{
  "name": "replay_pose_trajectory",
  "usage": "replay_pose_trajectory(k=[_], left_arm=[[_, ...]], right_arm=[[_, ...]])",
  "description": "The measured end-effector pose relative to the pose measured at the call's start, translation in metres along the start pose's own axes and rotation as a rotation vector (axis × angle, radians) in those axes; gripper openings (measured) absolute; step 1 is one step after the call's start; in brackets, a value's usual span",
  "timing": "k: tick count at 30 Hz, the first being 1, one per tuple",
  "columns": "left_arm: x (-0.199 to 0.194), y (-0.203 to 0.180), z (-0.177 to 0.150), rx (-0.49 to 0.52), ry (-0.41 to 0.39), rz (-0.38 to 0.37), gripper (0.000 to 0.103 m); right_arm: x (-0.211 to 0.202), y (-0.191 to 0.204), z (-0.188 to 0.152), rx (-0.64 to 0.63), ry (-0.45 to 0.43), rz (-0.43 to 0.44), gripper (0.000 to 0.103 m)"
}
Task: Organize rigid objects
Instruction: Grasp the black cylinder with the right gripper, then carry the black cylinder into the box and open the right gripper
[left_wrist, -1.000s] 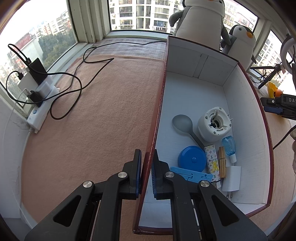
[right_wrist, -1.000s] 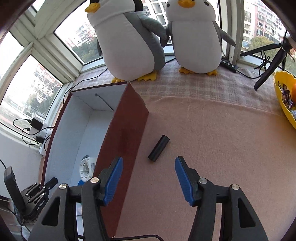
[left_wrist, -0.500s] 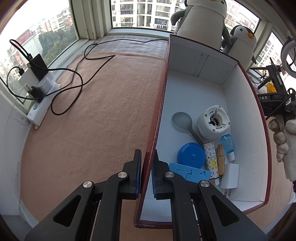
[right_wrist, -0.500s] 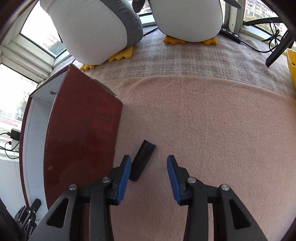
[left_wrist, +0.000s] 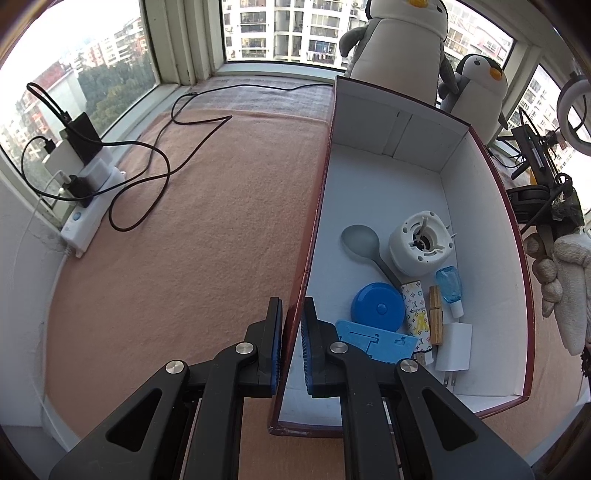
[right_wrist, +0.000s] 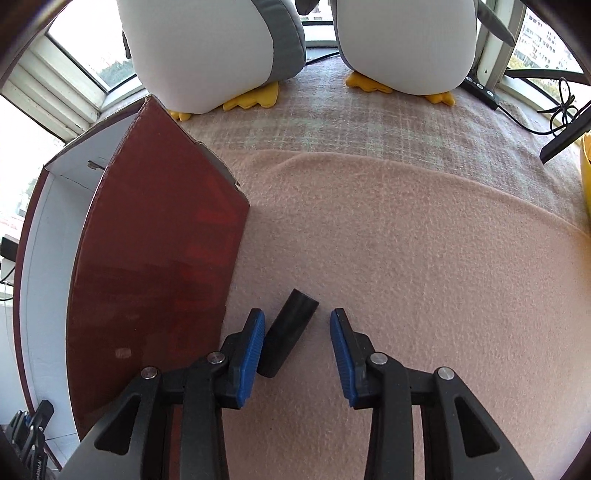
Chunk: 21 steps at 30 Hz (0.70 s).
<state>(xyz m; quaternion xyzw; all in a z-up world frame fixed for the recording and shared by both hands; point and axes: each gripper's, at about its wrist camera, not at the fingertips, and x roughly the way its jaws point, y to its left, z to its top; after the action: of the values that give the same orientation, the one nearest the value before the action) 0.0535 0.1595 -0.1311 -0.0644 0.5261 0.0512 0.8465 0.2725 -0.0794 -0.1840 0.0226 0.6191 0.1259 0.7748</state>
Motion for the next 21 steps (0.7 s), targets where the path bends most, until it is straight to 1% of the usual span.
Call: replay_pose_trajectory(k=[1, 3, 7, 10, 12, 14, 18, 21], left_arm=[[0.000, 0.000, 0.000, 0.000, -0.001, 0.000, 0.009], [0.000, 0.000, 0.000, 0.001, -0.002, 0.000, 0.009], [-0.001, 0.000, 0.000, 0.003, -0.005, 0.001, 0.009], [-0.001, 0.000, 0.000, 0.002, -0.007, -0.001, 0.009], [-0.001, 0.000, 0.001, 0.002, -0.008, -0.001, 0.009], [0.000, 0.000, 0.001, 0.002, -0.008, -0.003, 0.009], [-0.001, 0.000, 0.001, 0.002, -0.012, -0.003, 0.009], [-0.001, 0.000, 0.002, 0.003, -0.013, -0.002, 0.009]], right_arm=[[0.001, 0.001, 0.000, -0.005, 0.000, -0.006, 0.021], [0.003, 0.001, 0.000, -0.013, 0.000, -0.026, 0.015], [0.002, 0.001, -0.002, -0.023, -0.006, -0.027, 0.015], [-0.004, -0.003, -0.007, -0.032, -0.030, -0.038, 0.015], [-0.012, -0.007, -0.012, -0.031, -0.051, -0.025, 0.015], [-0.025, -0.012, -0.016, -0.026, -0.075, -0.004, 0.015], [-0.062, -0.019, -0.026, -0.032, -0.158, 0.033, 0.015], [-0.089, -0.005, -0.029, -0.064, -0.219, 0.066, 0.015]])
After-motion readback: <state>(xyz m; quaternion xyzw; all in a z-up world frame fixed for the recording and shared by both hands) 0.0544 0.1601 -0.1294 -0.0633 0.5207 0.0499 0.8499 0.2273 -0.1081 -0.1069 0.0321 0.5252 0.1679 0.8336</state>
